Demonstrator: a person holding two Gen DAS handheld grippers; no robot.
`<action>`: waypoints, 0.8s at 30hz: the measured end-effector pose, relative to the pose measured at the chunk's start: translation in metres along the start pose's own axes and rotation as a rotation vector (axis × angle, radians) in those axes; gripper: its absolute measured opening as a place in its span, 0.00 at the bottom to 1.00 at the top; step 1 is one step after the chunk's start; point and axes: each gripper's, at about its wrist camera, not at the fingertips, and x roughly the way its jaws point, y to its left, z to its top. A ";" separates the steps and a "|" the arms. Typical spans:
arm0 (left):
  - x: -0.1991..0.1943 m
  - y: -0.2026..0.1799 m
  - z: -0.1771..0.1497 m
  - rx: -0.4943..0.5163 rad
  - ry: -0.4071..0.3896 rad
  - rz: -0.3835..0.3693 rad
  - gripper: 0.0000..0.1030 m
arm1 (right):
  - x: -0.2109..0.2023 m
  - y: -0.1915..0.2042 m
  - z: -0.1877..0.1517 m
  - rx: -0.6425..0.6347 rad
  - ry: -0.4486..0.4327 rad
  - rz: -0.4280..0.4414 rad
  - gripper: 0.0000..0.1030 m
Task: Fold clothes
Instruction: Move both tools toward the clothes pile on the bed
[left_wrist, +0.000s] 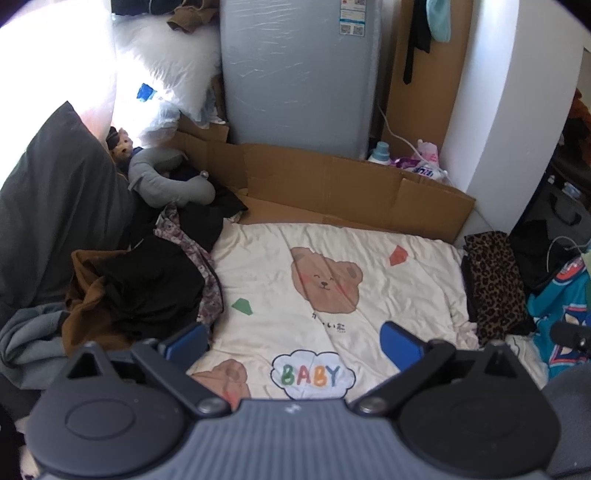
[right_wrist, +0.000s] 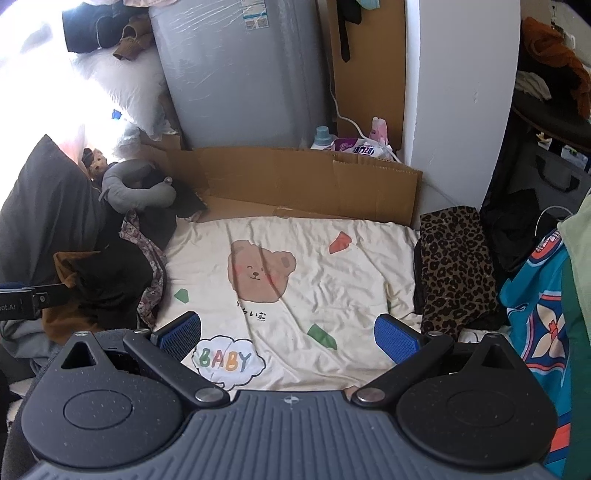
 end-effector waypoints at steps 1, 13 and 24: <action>0.000 0.001 0.000 0.000 0.001 0.000 0.98 | 0.000 0.000 0.000 -0.003 0.000 -0.002 1.00; -0.005 0.012 0.002 -0.012 -0.005 -0.001 0.98 | 0.001 0.003 0.000 -0.010 0.007 -0.016 1.00; -0.002 0.024 0.005 -0.014 -0.014 0.027 0.98 | 0.003 0.003 0.000 0.010 0.009 0.012 1.00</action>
